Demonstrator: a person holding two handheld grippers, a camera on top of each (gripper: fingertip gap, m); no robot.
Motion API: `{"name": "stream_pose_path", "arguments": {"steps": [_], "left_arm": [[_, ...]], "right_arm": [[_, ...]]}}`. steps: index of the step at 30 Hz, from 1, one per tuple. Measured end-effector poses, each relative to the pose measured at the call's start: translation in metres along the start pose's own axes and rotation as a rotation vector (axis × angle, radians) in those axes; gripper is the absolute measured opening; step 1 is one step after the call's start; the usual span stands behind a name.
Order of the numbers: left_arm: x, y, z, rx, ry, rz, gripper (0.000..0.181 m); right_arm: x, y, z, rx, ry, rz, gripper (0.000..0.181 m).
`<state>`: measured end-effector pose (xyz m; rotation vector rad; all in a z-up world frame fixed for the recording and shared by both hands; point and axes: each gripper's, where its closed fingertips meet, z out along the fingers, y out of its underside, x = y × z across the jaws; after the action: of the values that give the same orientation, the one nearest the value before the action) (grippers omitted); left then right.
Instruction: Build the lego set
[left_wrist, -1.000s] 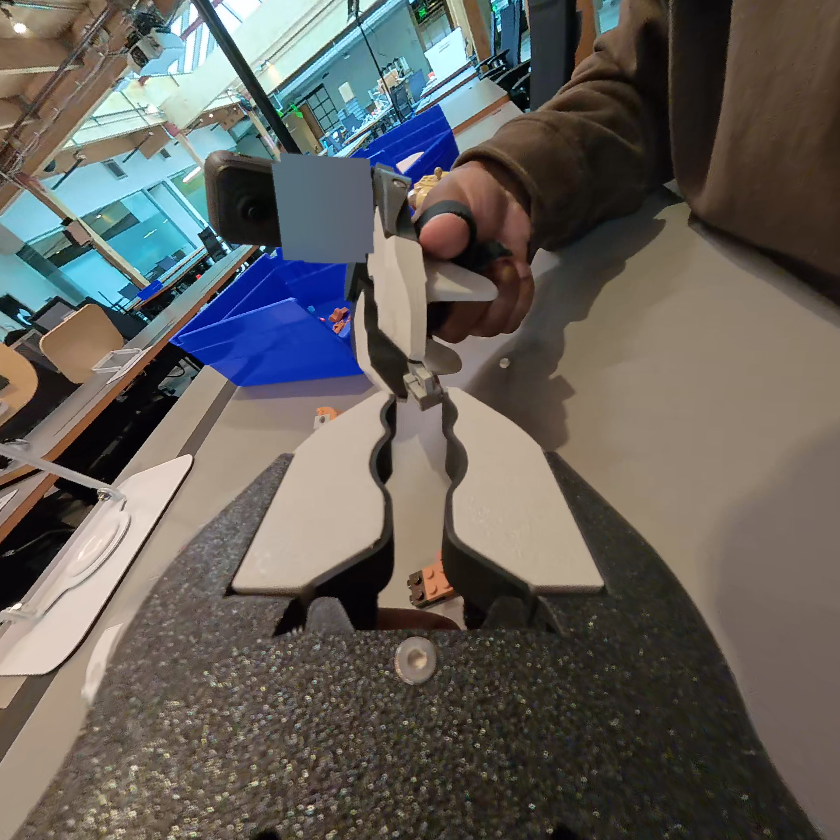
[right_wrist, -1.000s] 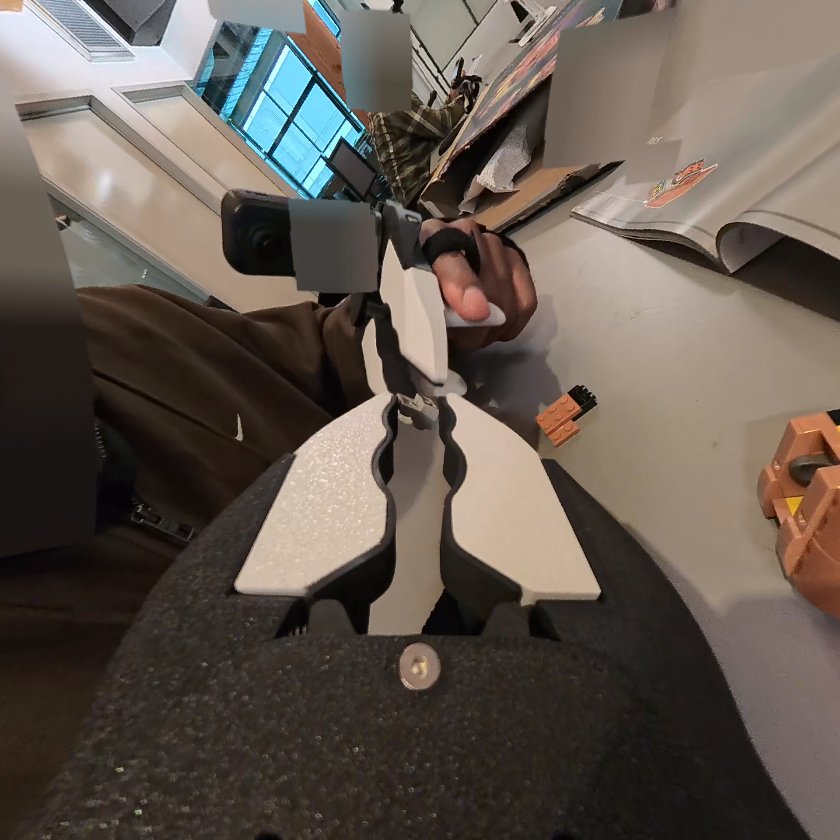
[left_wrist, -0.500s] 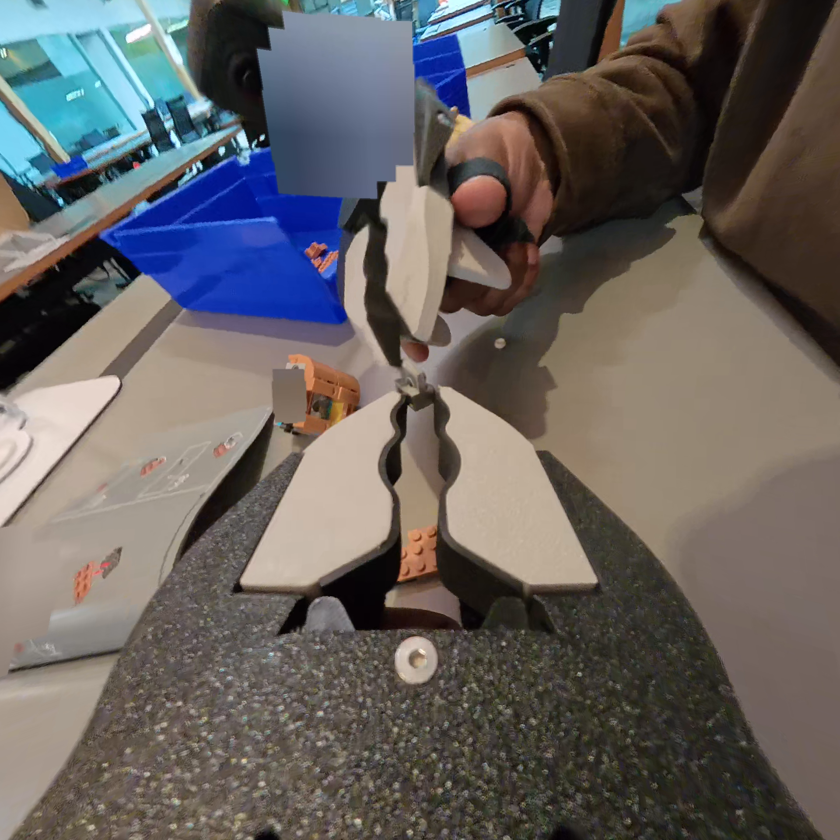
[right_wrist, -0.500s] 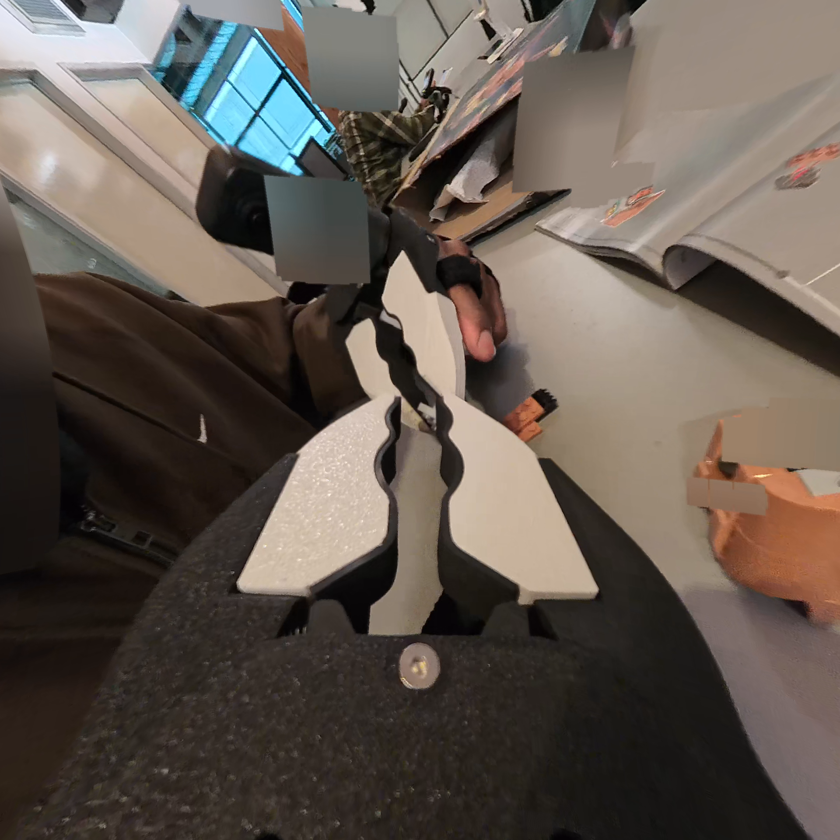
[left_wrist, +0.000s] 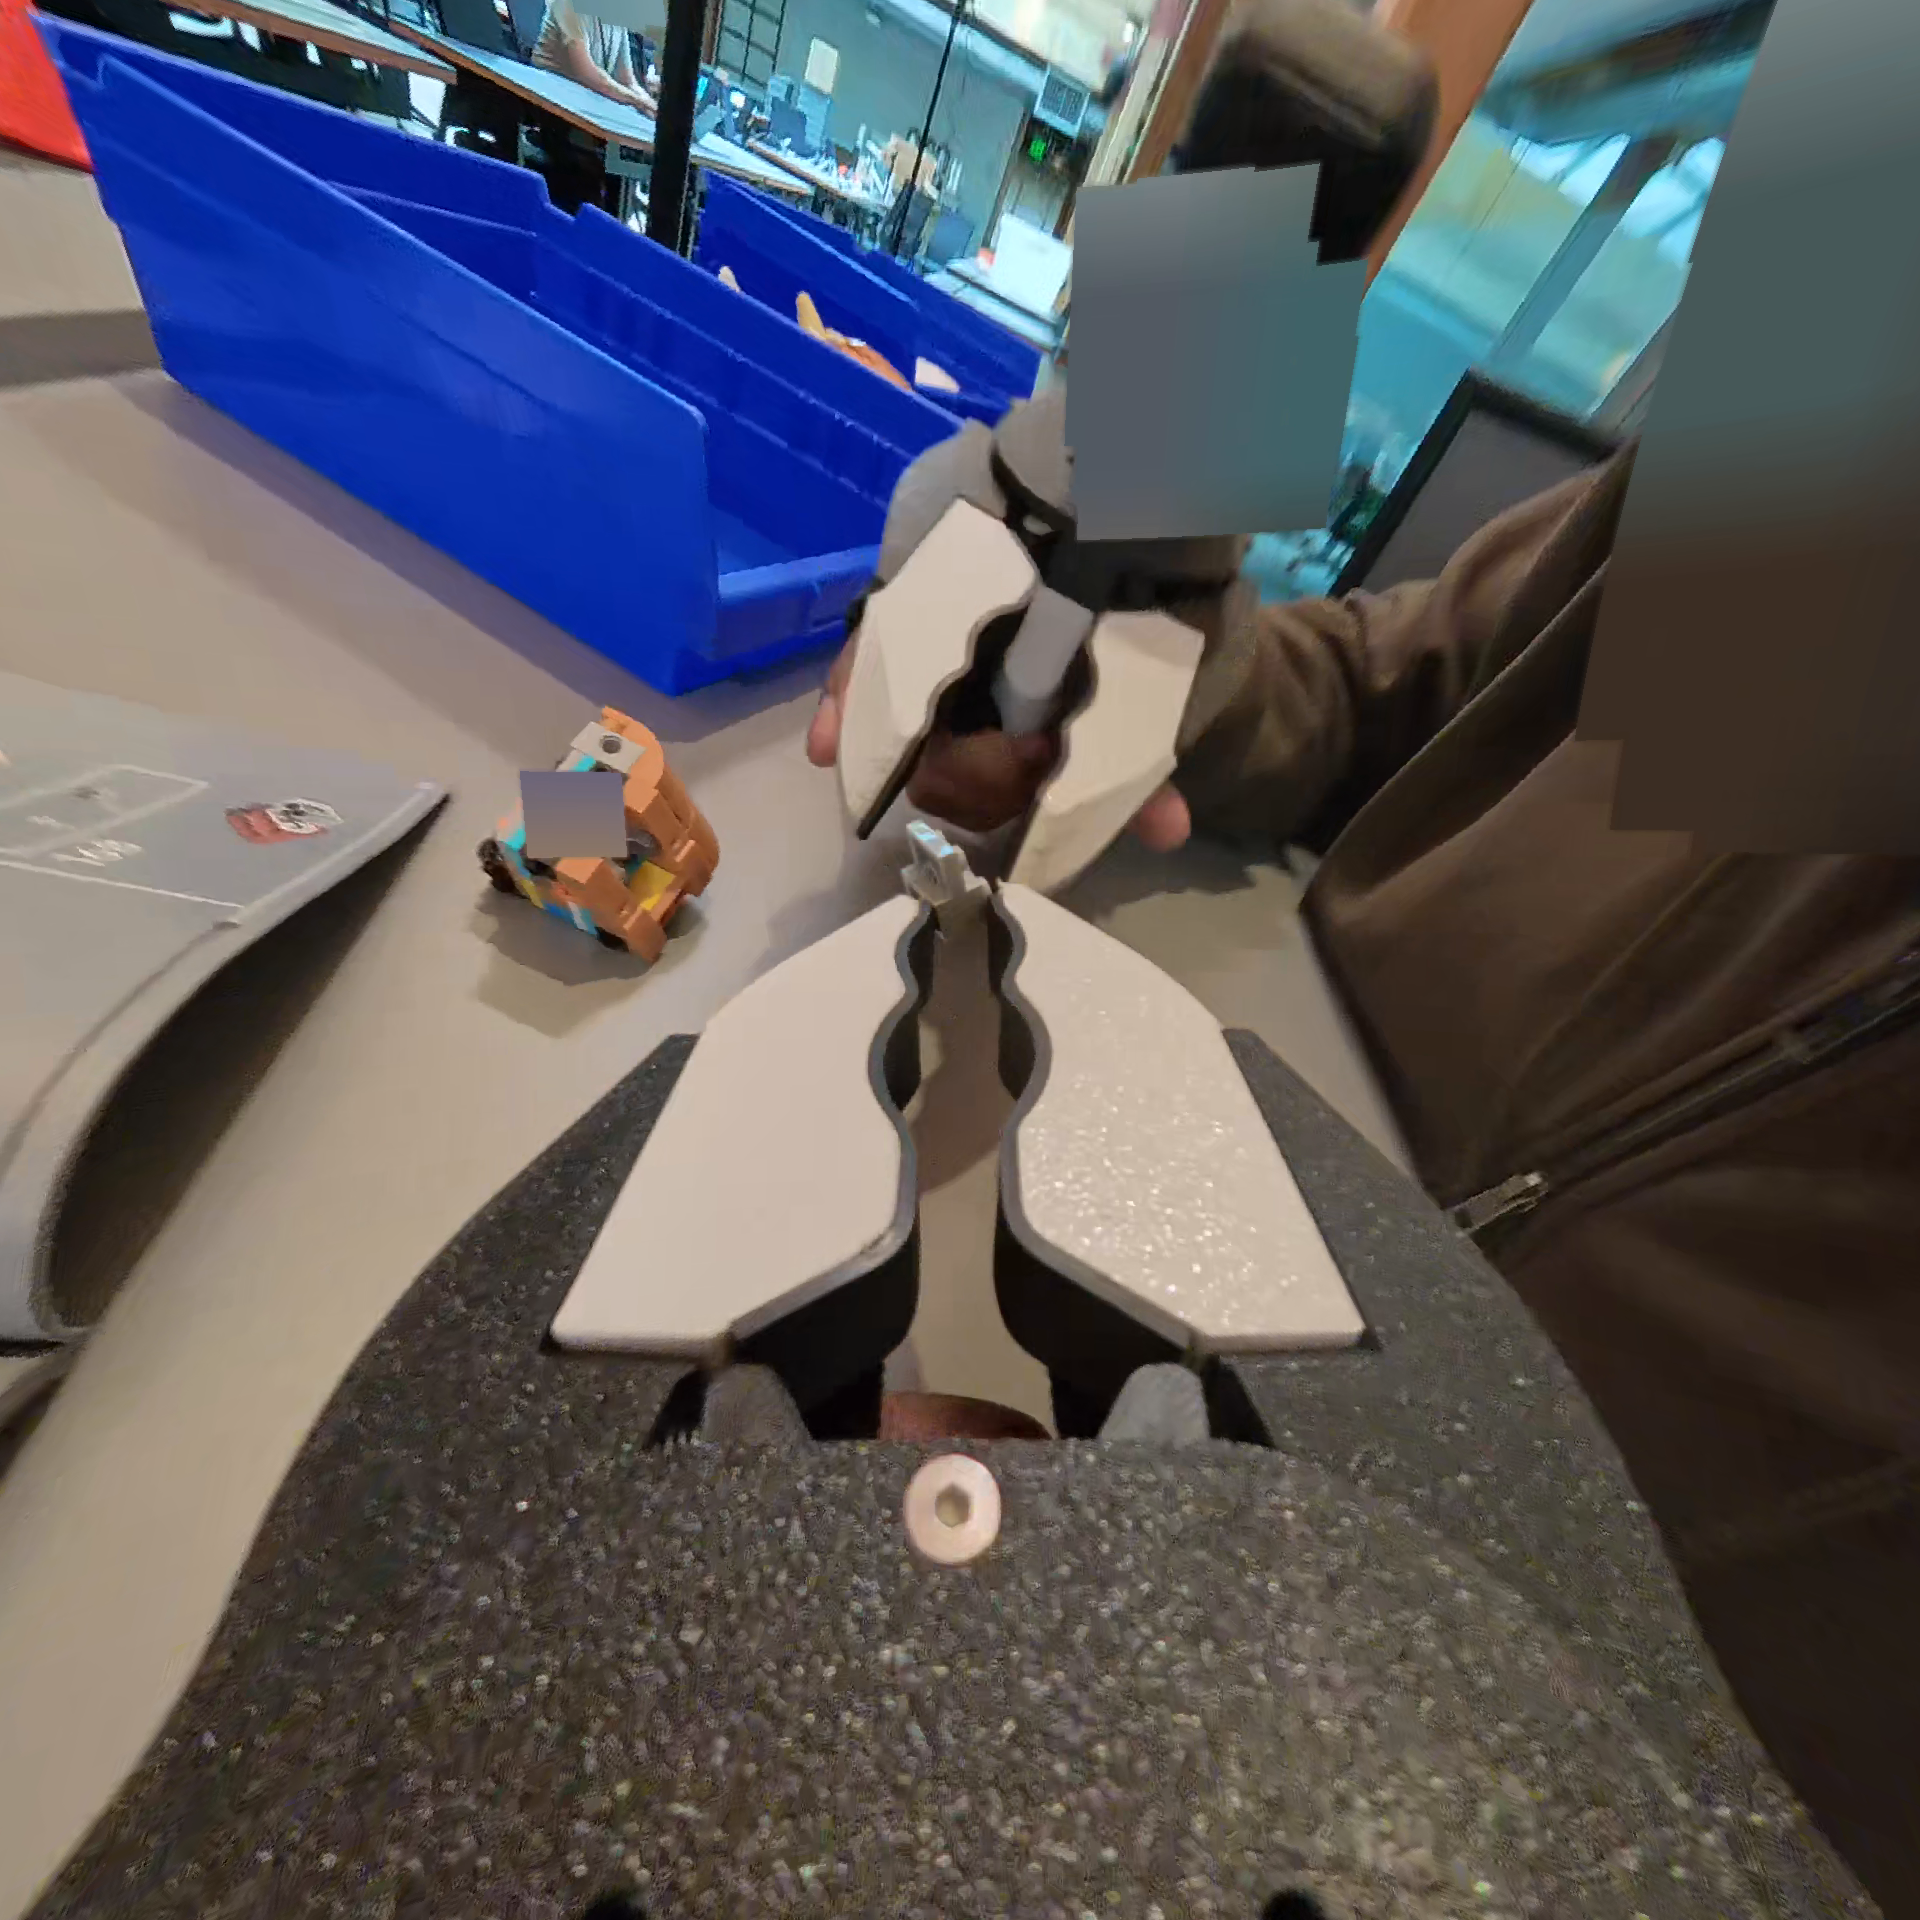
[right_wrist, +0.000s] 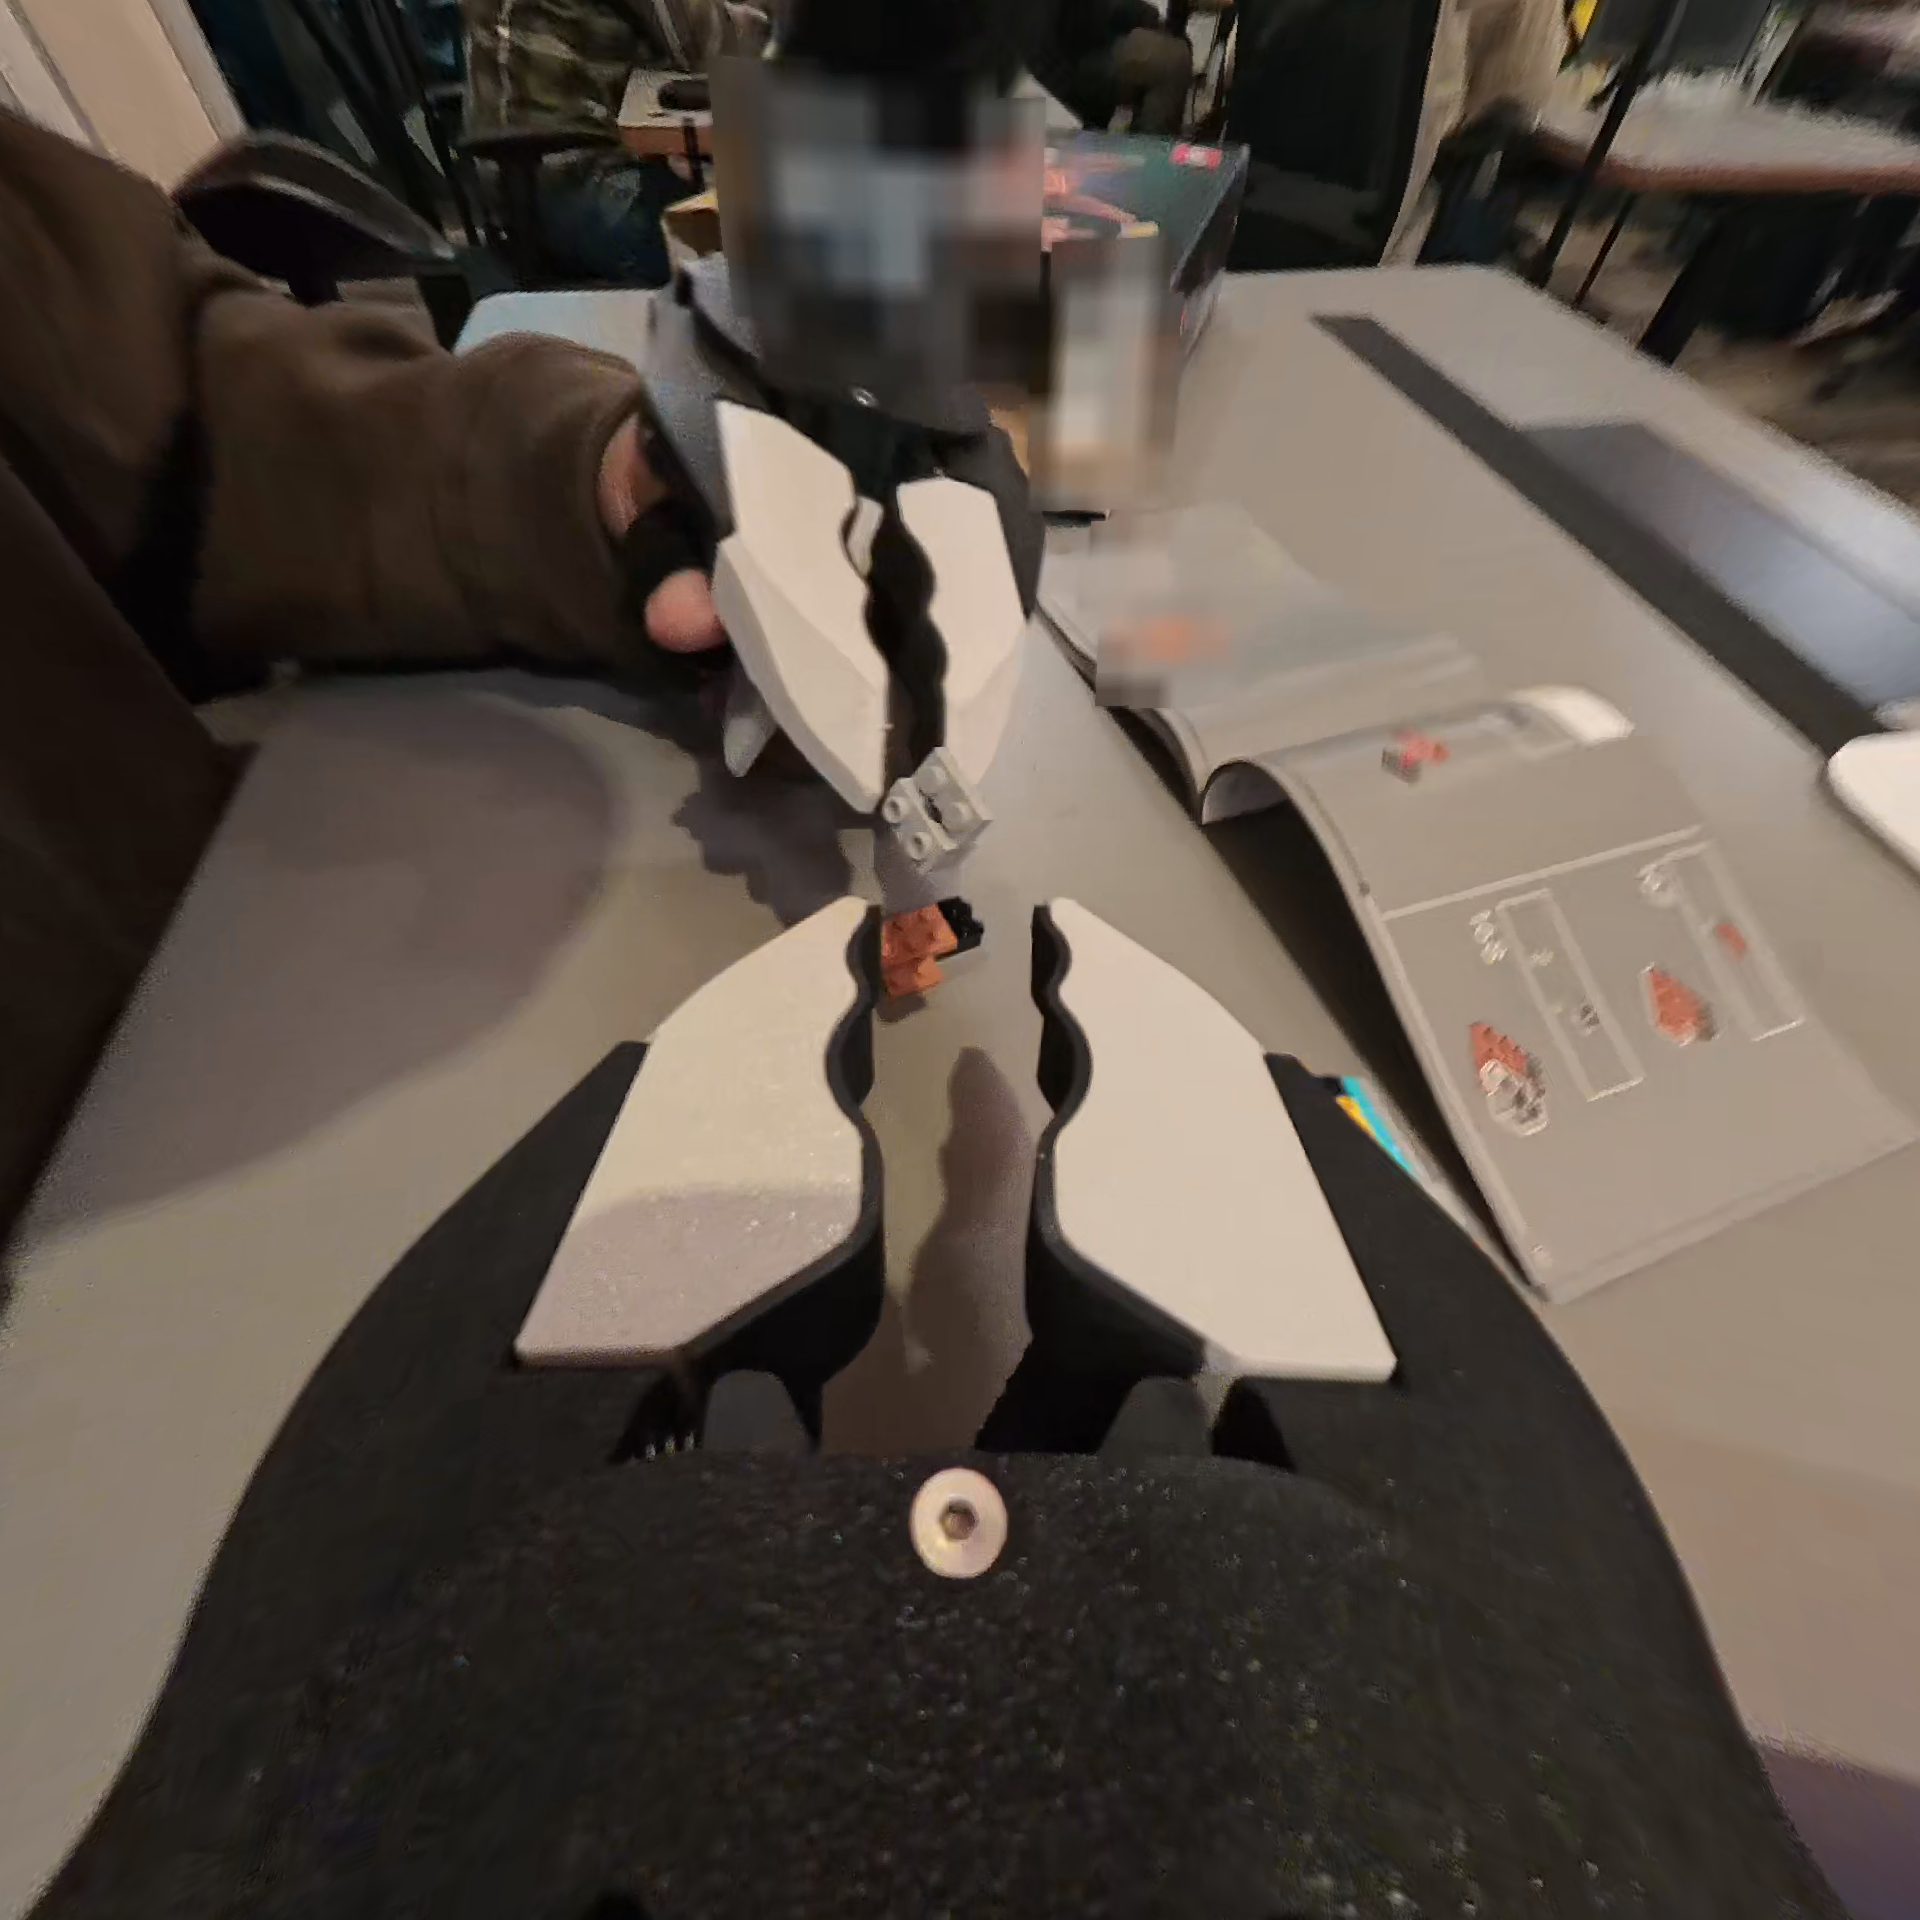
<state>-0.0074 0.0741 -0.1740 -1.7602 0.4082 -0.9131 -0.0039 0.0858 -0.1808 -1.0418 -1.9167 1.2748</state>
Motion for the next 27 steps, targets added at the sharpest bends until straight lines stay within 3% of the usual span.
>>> {"name": "stream_pose_path", "arguments": {"steps": [5,8,14,16,20,23,27], "left_arm": [[0.008,-0.005,0.0,0.053,0.111,-0.182,0.01],[0.012,-0.005,0.001,0.062,0.161,-0.253,0.01],[0.012,-0.004,-0.004,0.026,0.158,-0.233,0.014],[-0.001,0.001,-0.012,-0.034,0.063,-0.165,0.026],[-0.03,0.035,-0.027,-0.309,-0.174,0.04,0.04],[-0.036,0.059,-0.028,-0.469,-0.231,0.101,0.043],[-0.039,0.072,-0.025,-0.544,-0.261,0.131,0.043]], "right_arm": [[-0.005,-0.011,0.006,0.031,0.103,-0.24,0.03],[-0.006,-0.016,0.008,0.044,0.145,-0.319,0.02],[-0.007,-0.014,0.007,0.052,0.092,-0.221,0.017],[-0.007,-0.01,0.006,0.033,0.067,-0.173,0.018],[-0.006,0.005,0.006,-0.052,0.048,-0.127,0.018],[-0.006,0.015,0.009,-0.109,0.044,-0.118,0.018],[-0.007,0.021,0.01,-0.135,0.037,-0.107,0.018]]}}
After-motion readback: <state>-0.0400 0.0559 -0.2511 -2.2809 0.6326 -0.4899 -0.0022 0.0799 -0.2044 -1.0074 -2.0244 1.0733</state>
